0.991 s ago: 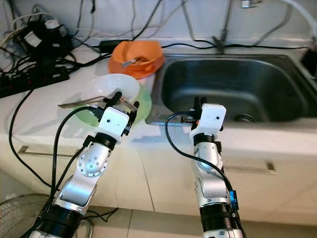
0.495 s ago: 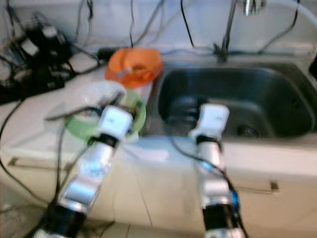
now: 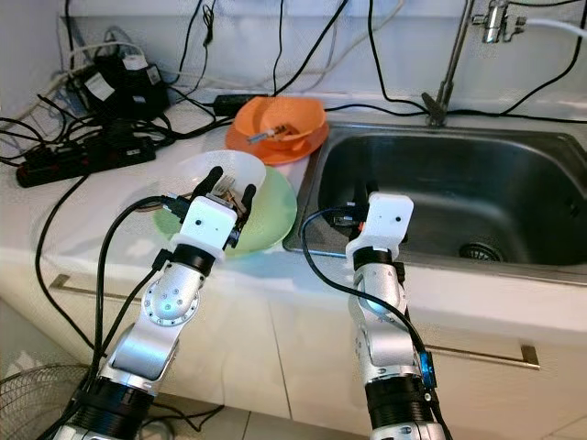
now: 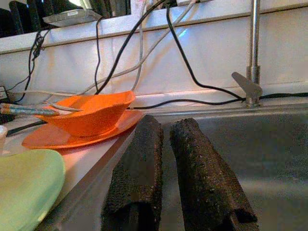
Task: Kitchen organization
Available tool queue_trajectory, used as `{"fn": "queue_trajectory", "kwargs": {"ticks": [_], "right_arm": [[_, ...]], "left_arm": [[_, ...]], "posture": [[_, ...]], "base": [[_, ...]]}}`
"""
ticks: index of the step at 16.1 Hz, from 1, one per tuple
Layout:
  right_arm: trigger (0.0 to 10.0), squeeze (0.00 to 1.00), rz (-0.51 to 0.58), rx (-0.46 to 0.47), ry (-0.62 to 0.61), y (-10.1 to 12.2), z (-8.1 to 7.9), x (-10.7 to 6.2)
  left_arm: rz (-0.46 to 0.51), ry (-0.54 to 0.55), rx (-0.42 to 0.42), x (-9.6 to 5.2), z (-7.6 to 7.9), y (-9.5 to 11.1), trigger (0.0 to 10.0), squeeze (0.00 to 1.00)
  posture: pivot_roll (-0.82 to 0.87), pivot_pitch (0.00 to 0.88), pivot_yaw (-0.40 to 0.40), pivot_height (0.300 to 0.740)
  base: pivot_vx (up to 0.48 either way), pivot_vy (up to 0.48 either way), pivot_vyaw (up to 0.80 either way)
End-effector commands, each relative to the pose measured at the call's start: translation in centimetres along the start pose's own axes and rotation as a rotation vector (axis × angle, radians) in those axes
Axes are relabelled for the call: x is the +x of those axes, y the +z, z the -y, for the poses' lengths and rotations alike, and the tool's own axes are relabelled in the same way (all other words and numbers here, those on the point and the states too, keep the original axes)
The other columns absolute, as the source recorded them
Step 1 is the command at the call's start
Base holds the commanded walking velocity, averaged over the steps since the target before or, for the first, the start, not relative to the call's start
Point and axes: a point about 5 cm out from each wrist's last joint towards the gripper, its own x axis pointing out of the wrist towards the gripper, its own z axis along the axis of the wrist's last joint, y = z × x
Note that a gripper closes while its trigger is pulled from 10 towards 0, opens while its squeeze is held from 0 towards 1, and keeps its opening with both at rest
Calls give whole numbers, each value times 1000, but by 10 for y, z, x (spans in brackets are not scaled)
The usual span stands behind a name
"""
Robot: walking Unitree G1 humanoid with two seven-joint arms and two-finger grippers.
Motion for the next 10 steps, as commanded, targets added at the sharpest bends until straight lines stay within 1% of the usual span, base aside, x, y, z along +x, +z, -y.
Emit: {"fn": "queue_trajectory", "kwargs": {"ticks": [1,6,10], "right_arm": [[10000,0,1,4,3,0,-1,1],[10000,0,-3,1,3,-1,-1,0],[10000,0,-17,3,-1,-3,0,0]], "left_arm": [[5,-12,2,0,1,1,10000,0],[1,-48,0,-1,5,0,10000,0],[0,-55,-2,-2,6,0,10000,0]], "posture": [[61,47,70,740],[60,47,71,740],[59,50,70,740]], "base": [[0,0,0],[0,0,0],[0,0,0]]}}
